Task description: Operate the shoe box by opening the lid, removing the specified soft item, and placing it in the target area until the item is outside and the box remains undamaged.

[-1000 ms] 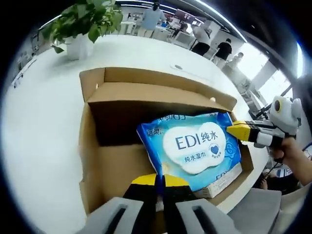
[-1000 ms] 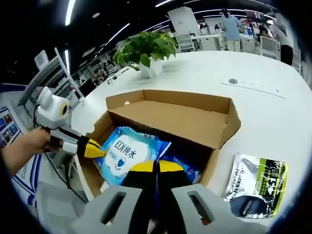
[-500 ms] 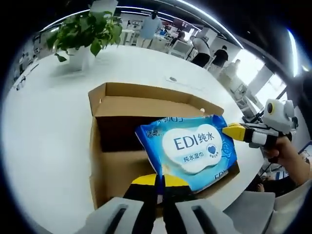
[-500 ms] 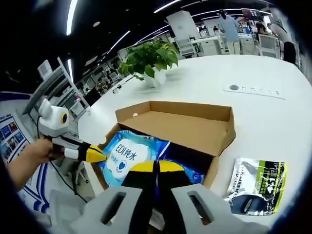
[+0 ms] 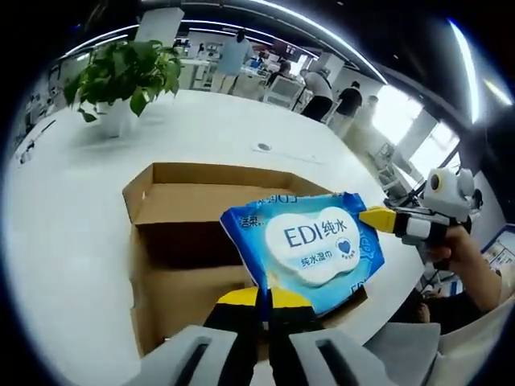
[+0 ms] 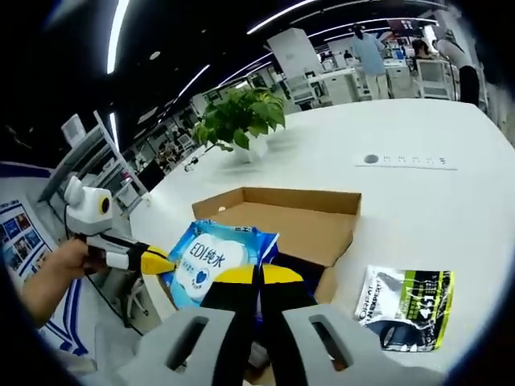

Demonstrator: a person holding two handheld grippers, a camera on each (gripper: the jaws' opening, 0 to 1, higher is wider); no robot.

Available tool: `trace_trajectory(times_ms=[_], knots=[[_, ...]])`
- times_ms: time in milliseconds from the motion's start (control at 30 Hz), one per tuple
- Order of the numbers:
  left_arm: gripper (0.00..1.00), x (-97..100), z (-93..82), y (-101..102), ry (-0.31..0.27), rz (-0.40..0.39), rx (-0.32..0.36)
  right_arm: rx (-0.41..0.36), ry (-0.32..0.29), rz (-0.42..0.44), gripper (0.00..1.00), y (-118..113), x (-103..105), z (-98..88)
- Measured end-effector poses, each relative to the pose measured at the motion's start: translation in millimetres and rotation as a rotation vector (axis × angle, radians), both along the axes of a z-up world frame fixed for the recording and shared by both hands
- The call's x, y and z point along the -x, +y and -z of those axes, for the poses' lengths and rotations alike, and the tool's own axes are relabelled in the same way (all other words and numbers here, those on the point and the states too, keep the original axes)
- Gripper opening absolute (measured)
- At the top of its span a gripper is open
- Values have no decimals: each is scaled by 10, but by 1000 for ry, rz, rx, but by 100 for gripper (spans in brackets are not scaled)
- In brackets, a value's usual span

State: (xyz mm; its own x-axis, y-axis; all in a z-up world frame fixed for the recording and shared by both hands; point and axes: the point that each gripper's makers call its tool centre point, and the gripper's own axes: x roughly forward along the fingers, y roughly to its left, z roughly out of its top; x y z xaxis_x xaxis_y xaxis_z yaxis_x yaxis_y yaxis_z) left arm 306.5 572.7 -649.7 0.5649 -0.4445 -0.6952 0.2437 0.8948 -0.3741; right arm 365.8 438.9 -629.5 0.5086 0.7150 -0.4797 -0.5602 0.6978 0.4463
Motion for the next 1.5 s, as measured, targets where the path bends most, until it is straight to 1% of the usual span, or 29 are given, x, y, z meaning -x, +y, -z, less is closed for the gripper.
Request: trace_trajectory(times_ms=[367,667,800,1167,1500], knots=[[0,-113,-106,-432,-31,57,31,-1,-14,70,0,-452,-80,-112],[0,-215,-154,-753,-46,102,41,5,-13,113,0,-768,-143,-128],[0,-248,-139,-869,-46,116,44,11,-11,128,0,-898,-173,-117],[0,-368,-93,-1285,-52,169,49,28,-7,186,0,-1332,-261,-74],[0,-434,25,-1574,-52,222,28,51,2,223,0,-1633,-269,15]])
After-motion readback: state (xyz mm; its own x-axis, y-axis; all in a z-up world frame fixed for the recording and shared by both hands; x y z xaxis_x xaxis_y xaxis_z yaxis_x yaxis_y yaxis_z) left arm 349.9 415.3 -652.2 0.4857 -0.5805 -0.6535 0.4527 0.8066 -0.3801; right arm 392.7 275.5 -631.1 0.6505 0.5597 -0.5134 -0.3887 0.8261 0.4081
